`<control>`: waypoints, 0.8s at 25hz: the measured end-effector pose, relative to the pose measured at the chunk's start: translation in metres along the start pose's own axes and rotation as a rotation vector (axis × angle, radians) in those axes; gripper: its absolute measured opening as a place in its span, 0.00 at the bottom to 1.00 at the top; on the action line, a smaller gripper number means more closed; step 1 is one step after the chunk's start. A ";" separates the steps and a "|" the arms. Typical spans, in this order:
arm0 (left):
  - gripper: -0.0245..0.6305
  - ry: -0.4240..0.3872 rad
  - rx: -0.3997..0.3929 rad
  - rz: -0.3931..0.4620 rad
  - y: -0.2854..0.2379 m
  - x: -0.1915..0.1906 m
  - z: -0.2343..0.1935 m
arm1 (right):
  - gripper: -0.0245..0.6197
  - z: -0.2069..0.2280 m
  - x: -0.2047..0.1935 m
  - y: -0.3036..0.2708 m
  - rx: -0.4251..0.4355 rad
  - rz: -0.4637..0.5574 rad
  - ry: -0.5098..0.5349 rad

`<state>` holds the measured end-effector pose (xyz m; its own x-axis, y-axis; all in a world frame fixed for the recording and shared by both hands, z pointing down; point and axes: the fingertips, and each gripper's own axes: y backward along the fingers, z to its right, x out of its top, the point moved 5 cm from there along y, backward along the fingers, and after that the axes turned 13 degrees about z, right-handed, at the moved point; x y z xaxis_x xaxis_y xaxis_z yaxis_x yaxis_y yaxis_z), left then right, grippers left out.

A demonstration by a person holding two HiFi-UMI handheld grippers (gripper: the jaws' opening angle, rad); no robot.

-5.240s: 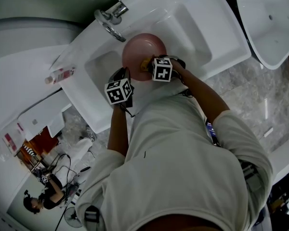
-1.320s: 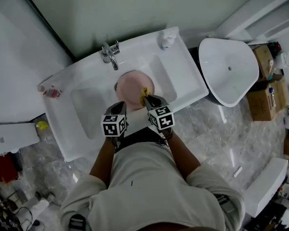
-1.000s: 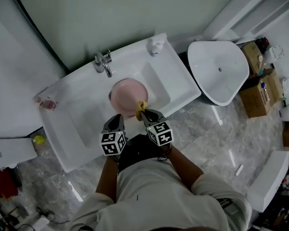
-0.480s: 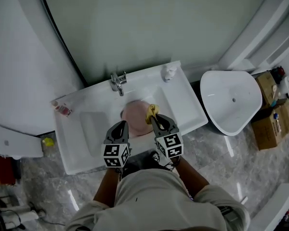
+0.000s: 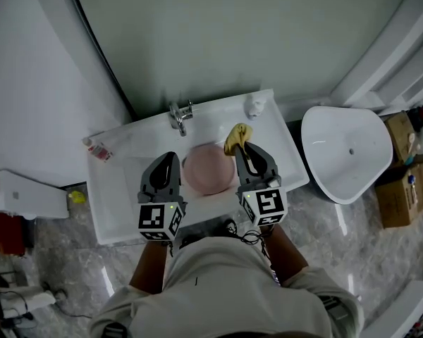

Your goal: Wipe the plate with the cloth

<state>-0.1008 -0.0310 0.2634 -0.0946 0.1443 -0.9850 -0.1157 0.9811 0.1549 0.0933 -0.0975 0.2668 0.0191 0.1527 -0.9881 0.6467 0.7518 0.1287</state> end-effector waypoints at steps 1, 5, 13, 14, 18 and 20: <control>0.08 -0.018 0.002 0.010 0.000 0.003 -0.001 | 0.10 0.002 0.004 0.000 -0.002 0.013 0.003; 0.08 -0.023 0.003 0.013 0.003 0.001 -0.004 | 0.10 0.005 0.008 0.001 -0.013 0.028 0.019; 0.08 -0.044 0.017 -0.027 0.009 -0.013 -0.013 | 0.10 0.006 0.000 0.004 -0.047 -0.005 0.043; 0.08 -0.043 0.014 -0.030 0.010 -0.013 -0.013 | 0.10 0.006 0.000 0.005 -0.050 -0.008 0.044; 0.08 -0.045 0.002 -0.033 0.012 -0.013 -0.009 | 0.10 0.005 0.000 0.007 -0.058 -0.014 0.035; 0.08 -0.043 0.000 -0.030 0.011 -0.013 -0.008 | 0.10 0.005 0.002 0.007 -0.060 -0.014 0.039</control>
<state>-0.1085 -0.0230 0.2782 -0.0482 0.1199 -0.9916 -0.1182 0.9851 0.1248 0.1015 -0.0953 0.2657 -0.0200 0.1660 -0.9859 0.6001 0.7907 0.1210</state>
